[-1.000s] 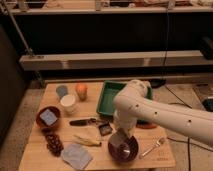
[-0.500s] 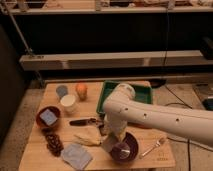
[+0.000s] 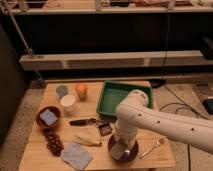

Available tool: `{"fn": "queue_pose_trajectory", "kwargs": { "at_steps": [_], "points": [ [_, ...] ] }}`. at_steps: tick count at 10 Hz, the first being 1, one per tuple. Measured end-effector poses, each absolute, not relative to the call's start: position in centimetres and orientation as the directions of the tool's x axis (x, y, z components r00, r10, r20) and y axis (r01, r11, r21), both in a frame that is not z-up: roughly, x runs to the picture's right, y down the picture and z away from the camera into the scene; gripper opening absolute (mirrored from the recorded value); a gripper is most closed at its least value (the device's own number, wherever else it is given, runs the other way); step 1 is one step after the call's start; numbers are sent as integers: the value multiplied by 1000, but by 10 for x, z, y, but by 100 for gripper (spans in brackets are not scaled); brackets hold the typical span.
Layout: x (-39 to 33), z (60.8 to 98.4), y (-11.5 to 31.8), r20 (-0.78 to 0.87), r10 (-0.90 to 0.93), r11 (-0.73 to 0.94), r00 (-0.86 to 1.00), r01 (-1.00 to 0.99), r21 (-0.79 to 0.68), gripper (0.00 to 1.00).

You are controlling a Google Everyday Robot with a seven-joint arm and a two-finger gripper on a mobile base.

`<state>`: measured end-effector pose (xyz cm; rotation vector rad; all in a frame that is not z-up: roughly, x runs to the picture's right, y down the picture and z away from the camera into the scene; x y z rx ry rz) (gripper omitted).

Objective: Place eraser in purple bowl

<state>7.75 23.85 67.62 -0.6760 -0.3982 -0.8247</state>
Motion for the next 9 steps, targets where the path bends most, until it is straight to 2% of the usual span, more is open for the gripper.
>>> {"fn": "queue_pose_trajectory", "kwargs": {
  "at_steps": [3, 5, 6, 9],
  "points": [
    [73, 693, 246, 578, -514, 478, 633, 771, -420, 56],
    [69, 700, 244, 576, -513, 475, 637, 769, -427, 74],
    [68, 700, 244, 577, -514, 474, 635, 771, -426, 77],
    [69, 700, 245, 575, -513, 475, 637, 769, -428, 78]
  ]
}}
